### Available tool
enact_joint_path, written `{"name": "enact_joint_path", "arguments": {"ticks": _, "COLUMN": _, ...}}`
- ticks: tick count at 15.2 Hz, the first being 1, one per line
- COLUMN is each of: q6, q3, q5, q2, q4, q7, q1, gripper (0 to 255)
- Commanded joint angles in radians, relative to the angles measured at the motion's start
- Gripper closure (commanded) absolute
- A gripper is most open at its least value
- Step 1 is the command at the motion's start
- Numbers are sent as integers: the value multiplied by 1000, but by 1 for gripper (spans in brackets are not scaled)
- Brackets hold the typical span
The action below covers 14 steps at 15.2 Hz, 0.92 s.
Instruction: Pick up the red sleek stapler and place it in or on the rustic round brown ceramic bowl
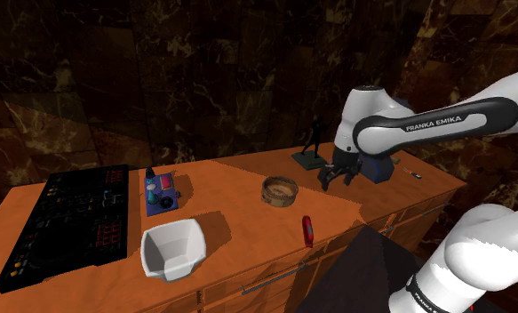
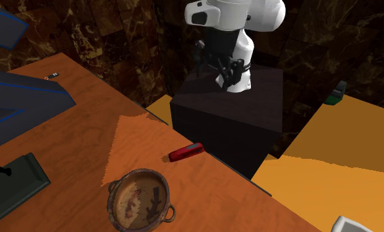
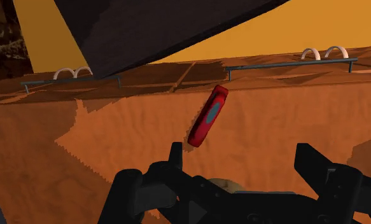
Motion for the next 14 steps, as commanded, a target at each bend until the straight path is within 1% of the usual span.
{"name": "enact_joint_path", "arguments": {"ticks": 1, "q6": 97, "q3": 9, "q5": -1, "q2": 64, "q4": -25, "q7": 47, "q1": -16, "gripper": 0}}
{"name": "enact_joint_path", "arguments": {"ticks": 6, "q6": 333, "q3": 31, "q5": -21, "q2": 253, "q4": -61, "q7": 167, "q1": -64, "gripper": 0}}
{"name": "enact_joint_path", "arguments": {"ticks": 9, "q6": 472, "q3": 46, "q5": -57, "q2": 388, "q4": -59, "q7": 254, "q1": -101, "gripper": 0}}
{"name": "enact_joint_path", "arguments": {"ticks": 12, "q6": 602, "q3": 53, "q5": -132, "q2": 534, "q4": -39, "q7": 369, "q1": -139, "gripper": 0}}
{"name": "enact_joint_path", "arguments": {"ticks": 14, "q6": 680, "q3": 41, "q5": -215, "q2": 635, "q4": -15, "q7": 470, "q1": -156, "gripper": 0}}
